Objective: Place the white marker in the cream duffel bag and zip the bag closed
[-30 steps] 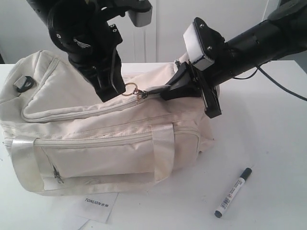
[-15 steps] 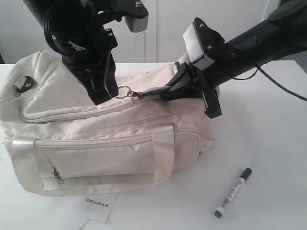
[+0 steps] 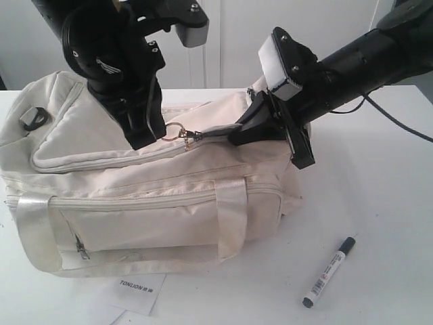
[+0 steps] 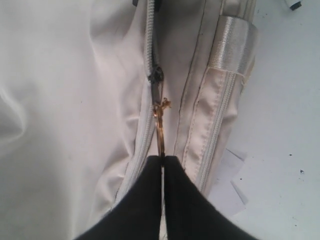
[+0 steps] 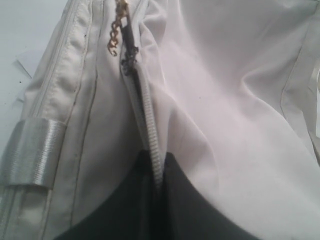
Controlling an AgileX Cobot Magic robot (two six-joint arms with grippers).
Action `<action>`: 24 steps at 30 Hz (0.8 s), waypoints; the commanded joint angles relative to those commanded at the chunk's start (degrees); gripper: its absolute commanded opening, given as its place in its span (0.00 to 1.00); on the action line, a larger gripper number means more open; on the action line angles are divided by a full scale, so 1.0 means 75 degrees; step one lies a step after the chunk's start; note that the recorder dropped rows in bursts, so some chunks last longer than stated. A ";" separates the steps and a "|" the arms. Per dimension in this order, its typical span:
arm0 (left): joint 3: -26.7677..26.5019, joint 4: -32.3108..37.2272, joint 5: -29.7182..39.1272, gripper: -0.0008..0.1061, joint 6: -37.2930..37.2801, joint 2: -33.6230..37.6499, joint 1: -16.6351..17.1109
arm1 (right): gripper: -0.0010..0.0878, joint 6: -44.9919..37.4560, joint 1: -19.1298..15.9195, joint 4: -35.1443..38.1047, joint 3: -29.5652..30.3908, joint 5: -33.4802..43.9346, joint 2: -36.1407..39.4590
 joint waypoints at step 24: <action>0.0326 -0.0049 0.0000 0.01 0.0000 -0.0011 0.0525 | 0.01 0.0149 0.0000 0.0000 0.0000 0.0000 0.0000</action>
